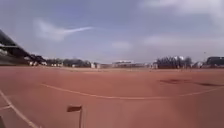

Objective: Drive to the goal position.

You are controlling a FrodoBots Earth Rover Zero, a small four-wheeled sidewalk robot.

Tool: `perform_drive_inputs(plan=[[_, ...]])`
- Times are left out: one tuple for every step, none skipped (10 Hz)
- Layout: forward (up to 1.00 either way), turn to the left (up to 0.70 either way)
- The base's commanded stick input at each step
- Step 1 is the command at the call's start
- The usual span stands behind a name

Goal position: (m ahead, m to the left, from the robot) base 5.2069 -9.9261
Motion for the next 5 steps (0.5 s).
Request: perform_drive_inputs(plan=[[0.7,-0.35],[0.7,-0.35],[0.7,-0.35],[0.7,-0.35],[0.7,-0.35]])
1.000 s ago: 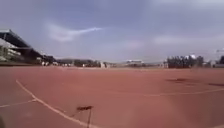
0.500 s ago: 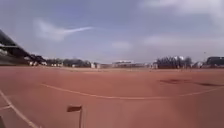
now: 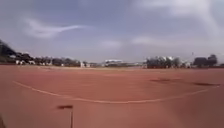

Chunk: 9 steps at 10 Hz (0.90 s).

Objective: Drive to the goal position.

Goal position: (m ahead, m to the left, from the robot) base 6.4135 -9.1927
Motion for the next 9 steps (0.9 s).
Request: perform_drive_inputs(plan=[[0.7,-0.35],[0.7,-0.35],[0.7,-0.35],[0.7,-0.35],[0.7,-0.35],[0.7,-0.35],[0.7,-0.35],[0.7,-0.35],[0.7,-0.35]])
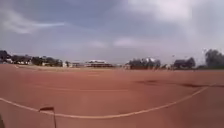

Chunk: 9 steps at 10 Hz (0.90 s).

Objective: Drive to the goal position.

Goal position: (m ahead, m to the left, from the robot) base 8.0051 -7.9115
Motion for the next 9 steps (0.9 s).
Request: perform_drive_inputs(plan=[[0.7,-0.35],[0.7,-0.35],[0.7,-0.35],[0.7,-0.35],[0.7,-0.35],[0.7,-0.35],[0.7,-0.35],[0.7,-0.35],[0.7,-0.35]])
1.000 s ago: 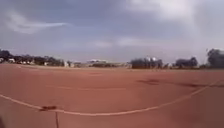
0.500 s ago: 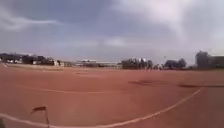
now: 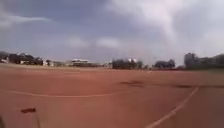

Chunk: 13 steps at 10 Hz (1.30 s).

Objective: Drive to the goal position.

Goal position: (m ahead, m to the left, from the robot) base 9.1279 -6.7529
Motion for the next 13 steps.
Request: perform_drive_inputs(plan=[[0.7,-0.35],[0.7,-0.35],[0.7,-0.35],[0.7,-0.35],[0.7,-0.35],[0.7,-0.35],[0.7,-0.35],[0.7,-0.35],[0.7,-0.35],[0.7,-0.35],[0.7,-0.35],[0.7,-0.35],[0.7,-0.35]])
